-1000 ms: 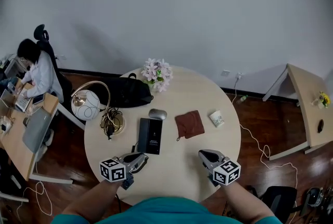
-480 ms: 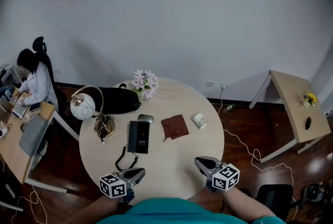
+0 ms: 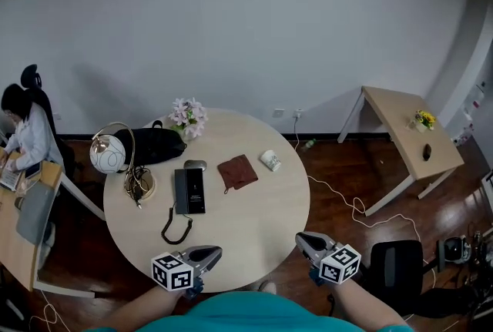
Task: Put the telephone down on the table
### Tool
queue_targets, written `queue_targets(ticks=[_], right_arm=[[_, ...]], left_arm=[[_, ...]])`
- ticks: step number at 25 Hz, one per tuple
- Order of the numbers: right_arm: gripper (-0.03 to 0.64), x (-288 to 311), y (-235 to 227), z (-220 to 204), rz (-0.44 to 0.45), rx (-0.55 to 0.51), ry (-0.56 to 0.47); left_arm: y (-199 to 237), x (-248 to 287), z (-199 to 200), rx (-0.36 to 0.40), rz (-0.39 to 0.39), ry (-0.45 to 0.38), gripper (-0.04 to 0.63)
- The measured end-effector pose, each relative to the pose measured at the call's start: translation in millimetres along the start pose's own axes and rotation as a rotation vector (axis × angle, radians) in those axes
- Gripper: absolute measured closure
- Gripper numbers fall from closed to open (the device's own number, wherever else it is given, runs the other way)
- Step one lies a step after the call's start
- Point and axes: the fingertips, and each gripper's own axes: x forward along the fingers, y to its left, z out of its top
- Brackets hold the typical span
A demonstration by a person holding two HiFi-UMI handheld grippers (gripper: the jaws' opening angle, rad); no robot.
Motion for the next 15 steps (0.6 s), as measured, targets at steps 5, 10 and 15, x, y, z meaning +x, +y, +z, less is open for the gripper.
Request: queue_targets(ticks=[5,10,15], right_arm=[[0.615,-47.0,-28.1,0.0,-0.060,0.012,-0.009],[0.615,-109.1,-87.5,-1.7,-0.093,0.007,-0.034],[0.615,-181.6,-156.6,-0.4,-0.108,-0.022,-0.065]], left_arm=[[-32.3,27.4,5.3,0.063,-0.024,-0.017,0.589],[-77.4,80.8,2.3,0.082,-0.022,-0.036,0.589],[-128.6,169.6,-4.9,0.065,-0.027,-0.051,0.589]])
